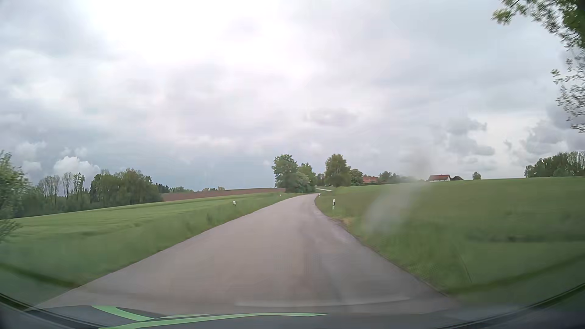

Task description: Follow the waypoints while adhering to traffic rules and regulations

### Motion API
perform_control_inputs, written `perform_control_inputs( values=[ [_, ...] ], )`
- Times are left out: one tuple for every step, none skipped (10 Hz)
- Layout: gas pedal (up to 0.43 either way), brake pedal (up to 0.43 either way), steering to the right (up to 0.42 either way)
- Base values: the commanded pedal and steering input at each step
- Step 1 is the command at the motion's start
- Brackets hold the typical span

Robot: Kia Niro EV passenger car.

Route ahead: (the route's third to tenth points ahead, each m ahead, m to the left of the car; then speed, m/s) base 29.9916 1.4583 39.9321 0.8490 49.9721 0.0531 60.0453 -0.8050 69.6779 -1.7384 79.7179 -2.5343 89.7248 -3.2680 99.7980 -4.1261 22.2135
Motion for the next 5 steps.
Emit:
perform_control_inputs(
  values=[
    [0.220,0.000,0.006],
    [0.220,0.000,0.006],
    [0.220,0.000,0.006],
    [0.220,0.000,0.006],
    [0.220,0.000,0.006]
  ],
)
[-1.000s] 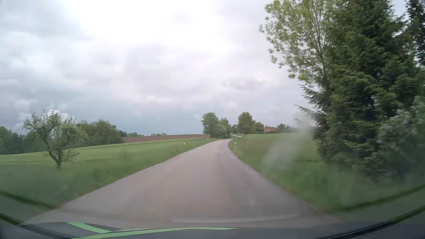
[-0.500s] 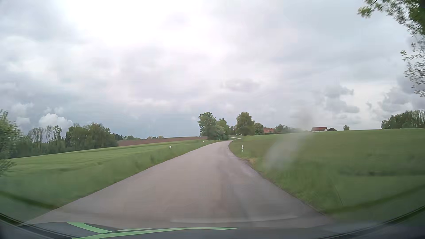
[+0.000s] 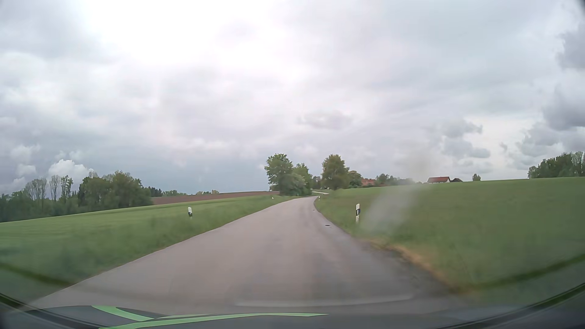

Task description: Follow the waypoints while adhering to traffic rules and regulations

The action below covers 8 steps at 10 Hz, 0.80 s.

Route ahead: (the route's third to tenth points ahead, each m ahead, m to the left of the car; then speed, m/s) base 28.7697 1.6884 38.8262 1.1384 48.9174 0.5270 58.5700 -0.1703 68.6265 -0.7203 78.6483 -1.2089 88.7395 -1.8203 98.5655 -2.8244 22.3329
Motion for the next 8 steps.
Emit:
perform_control_inputs(
  values=[
    [0.220,0.000,0.006],
    [0.220,0.000,0.006],
    [0.220,0.000,0.006],
    [0.220,0.000,0.006],
    [0.220,0.000,0.006],
    [0.220,0.000,0.006],
    [0.220,0.000,0.006],
    [0.220,0.000,0.006]
  ],
)
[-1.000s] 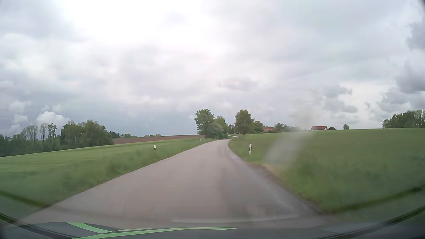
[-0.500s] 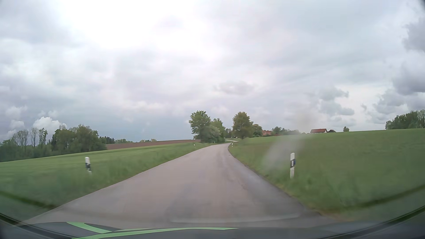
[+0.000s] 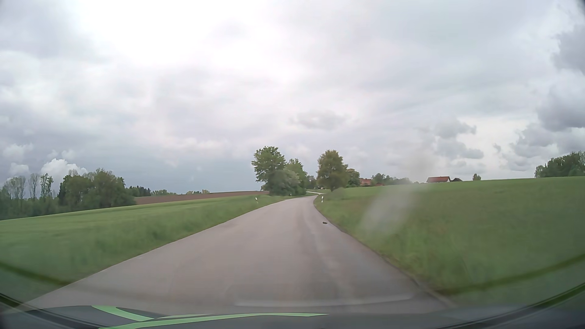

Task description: Follow the waypoints while adhering to traffic rules and regulations

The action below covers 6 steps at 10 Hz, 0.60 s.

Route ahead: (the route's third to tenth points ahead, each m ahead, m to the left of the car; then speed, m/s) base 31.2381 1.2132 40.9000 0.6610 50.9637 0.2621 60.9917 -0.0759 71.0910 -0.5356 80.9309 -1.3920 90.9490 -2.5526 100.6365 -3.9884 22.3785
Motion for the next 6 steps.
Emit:
perform_control_inputs(
  values=[
    [0.220,0.000,0.006],
    [0.220,0.000,0.006],
    [0.220,0.000,0.006],
    [0.220,0.000,0.007],
    [0.220,0.000,0.006],
    [0.220,0.000,0.006]
  ],
)
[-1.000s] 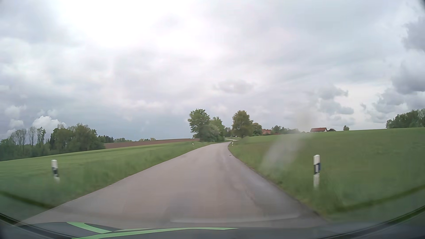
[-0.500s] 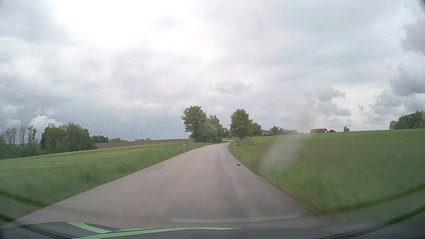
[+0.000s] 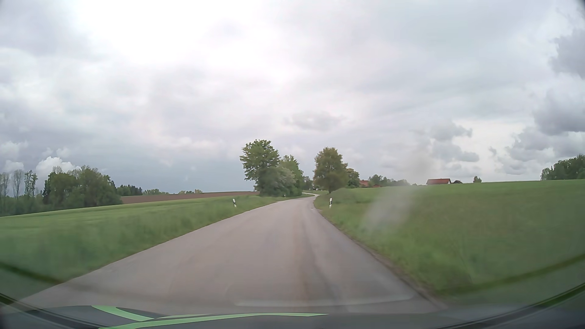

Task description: Follow the waypoints while adhering to traffic rules and regulations

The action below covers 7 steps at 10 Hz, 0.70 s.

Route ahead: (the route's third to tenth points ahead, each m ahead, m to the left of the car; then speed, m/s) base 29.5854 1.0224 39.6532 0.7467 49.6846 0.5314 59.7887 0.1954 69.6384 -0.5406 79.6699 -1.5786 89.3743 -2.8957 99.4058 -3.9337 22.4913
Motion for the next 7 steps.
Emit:
perform_control_inputs(
  values=[
    [0.220,0.000,0.006],
    [0.220,0.000,0.006],
    [0.228,0.000,0.006],
    [0.228,0.000,0.006],
    [0.228,0.000,0.007],
    [0.228,0.000,0.006],
    [0.228,0.000,0.006]
  ],
)
